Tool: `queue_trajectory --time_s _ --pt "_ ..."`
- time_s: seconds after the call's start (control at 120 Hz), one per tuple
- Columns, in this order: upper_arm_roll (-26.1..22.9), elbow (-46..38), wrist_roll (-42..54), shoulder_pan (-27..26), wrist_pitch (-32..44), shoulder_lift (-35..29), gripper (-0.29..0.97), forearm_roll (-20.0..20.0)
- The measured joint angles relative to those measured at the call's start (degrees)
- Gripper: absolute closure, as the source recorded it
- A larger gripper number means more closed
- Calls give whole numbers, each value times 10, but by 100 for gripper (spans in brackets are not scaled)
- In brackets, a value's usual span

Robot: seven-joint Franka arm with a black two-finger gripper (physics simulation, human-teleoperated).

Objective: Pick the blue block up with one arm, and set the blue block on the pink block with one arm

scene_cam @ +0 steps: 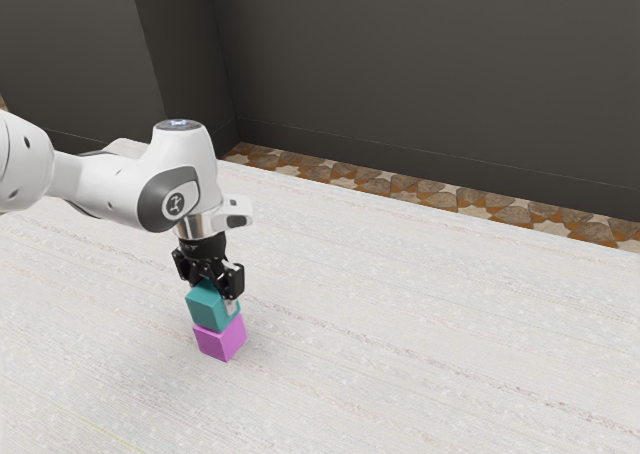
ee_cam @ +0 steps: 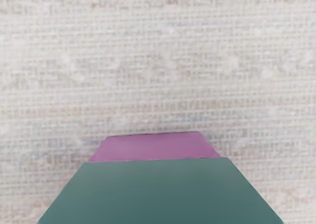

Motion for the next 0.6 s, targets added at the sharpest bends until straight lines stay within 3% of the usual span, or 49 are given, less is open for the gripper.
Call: queue_trajectory --time_s 0.333,0.6 --pt "0 -9 -5 -1 0 -4 30 0" --pt "-1 -10 -4 -1 2 -4 9 -2"
